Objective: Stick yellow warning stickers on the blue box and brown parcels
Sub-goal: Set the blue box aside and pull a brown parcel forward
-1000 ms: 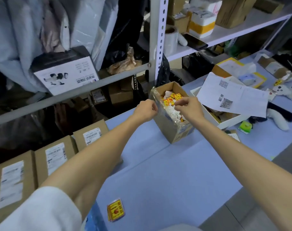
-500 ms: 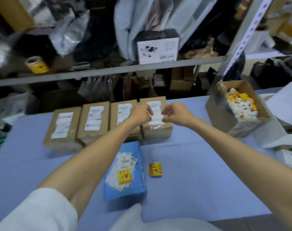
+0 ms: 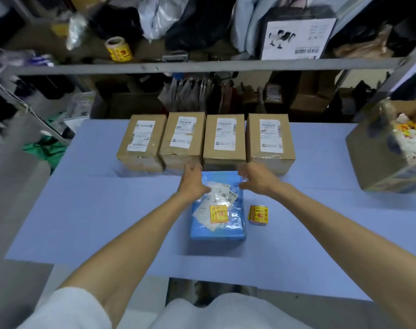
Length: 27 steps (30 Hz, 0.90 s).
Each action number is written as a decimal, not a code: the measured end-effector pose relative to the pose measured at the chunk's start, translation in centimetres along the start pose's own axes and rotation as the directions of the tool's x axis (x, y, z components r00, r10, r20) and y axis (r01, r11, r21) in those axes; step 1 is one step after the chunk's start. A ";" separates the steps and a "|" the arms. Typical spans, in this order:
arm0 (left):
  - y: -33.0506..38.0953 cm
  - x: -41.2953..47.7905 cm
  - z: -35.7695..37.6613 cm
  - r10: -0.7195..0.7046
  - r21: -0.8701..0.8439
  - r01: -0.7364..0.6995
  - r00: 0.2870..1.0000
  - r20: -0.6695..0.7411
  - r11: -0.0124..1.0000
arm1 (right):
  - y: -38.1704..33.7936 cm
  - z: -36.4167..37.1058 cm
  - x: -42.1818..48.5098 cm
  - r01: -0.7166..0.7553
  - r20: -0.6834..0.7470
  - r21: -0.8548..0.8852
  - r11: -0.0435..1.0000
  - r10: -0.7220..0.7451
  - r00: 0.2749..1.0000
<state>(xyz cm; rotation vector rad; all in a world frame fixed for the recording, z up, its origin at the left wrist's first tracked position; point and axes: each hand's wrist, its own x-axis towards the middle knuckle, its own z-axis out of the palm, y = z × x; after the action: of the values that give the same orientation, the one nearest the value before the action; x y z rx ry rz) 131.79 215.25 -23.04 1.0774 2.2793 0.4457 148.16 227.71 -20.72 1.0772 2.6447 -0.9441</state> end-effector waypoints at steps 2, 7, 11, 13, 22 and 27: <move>-1.3 -1.0 1.5 -0.049 -0.077 0.051 0.999 0.019 0.996 | 0.5 2.2 -0.5 -0.065 -0.005 0.041 0.997 0.066 0.998; -3.5 -3.2 4.1 -0.095 -0.383 0.094 0.995 0.018 0.919 | 1.2 7.1 -2.3 -0.149 0.015 0.193 0.970 0.149 0.989; -4.9 -4.5 5.3 -0.124 -0.517 0.129 0.991 0.044 0.846 | 1.2 9.8 -3.5 -0.158 -0.106 0.396 0.905 0.216 0.971; -5.4 -4.9 5.5 -0.108 -0.543 0.129 0.992 0.071 0.830 | 1.0 10.7 -4.1 -0.147 -0.131 0.557 0.817 0.261 0.956; -5.5 -5.1 5.1 -0.065 -0.605 0.116 0.992 0.105 0.788 | 0.2 12.1 -4.8 -0.138 -0.103 0.675 0.725 0.277 0.955; -4.8 -4.9 3.9 -0.029 -0.590 0.088 0.994 0.109 0.802 | 0.1 10.8 -5.0 -0.143 -0.128 0.691 0.709 0.314 0.941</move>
<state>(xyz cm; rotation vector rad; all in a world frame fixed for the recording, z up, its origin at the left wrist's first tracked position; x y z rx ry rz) 133.93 208.66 -26.82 0.6798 1.8729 0.9844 150.73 218.42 -27.67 1.7124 2.2511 -1.9007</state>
